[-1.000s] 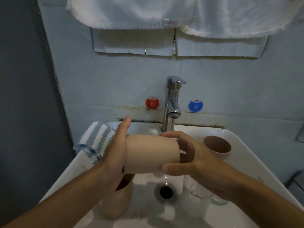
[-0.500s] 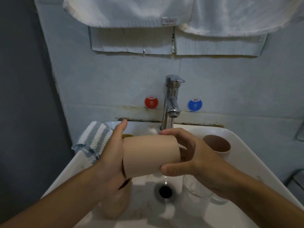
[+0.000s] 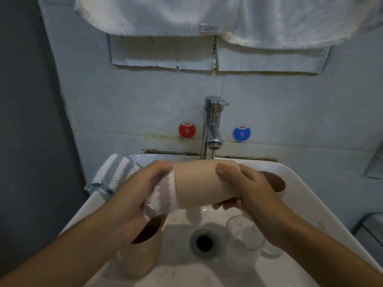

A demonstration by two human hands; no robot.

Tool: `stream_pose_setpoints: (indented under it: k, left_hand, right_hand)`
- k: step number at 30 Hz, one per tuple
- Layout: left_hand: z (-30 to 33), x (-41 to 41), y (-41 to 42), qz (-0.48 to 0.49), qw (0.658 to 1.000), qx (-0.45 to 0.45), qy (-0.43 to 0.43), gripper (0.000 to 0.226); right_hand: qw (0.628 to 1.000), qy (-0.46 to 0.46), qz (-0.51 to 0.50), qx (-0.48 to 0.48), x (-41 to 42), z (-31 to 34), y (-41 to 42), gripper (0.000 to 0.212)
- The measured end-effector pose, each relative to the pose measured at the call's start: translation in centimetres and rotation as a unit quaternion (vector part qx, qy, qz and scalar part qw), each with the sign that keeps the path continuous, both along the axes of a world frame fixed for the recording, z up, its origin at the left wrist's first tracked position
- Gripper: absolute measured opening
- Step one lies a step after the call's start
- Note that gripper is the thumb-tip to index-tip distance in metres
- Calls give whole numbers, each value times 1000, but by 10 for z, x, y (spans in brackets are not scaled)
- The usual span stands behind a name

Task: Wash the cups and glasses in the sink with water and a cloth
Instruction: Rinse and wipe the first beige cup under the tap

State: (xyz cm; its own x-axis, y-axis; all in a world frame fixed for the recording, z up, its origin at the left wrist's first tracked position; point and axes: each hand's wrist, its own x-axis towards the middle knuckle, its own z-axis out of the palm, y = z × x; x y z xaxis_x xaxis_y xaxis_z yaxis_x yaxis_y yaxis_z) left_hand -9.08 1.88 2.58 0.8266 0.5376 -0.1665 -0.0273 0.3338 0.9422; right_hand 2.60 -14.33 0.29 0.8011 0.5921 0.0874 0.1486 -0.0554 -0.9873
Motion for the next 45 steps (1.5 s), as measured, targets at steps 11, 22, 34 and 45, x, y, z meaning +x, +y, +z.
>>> stream_pose_setpoints:
  k: [11, 22, 34, 45]
  left_hand:
    - [-24, 4, -9, 98, 798, 576, -145, 25]
    - [-24, 7, -9, 91, 747, 642, -147, 30]
    - [-6, 9, 9, -59, 990, 84, -101, 26]
    - [-3, -46, 32, 35, 991, 88, -90, 45]
  right_hand:
    - [998, -10, -45, -32, -2, -2, 3, 51]
    - [989, -136, 7, -61, -11, -2, 2, 46]
    - [988, 12, -34, 151, -14, 16, -2, 48]
    - [990, 37, 34, 130, -14, 15, -6, 83]
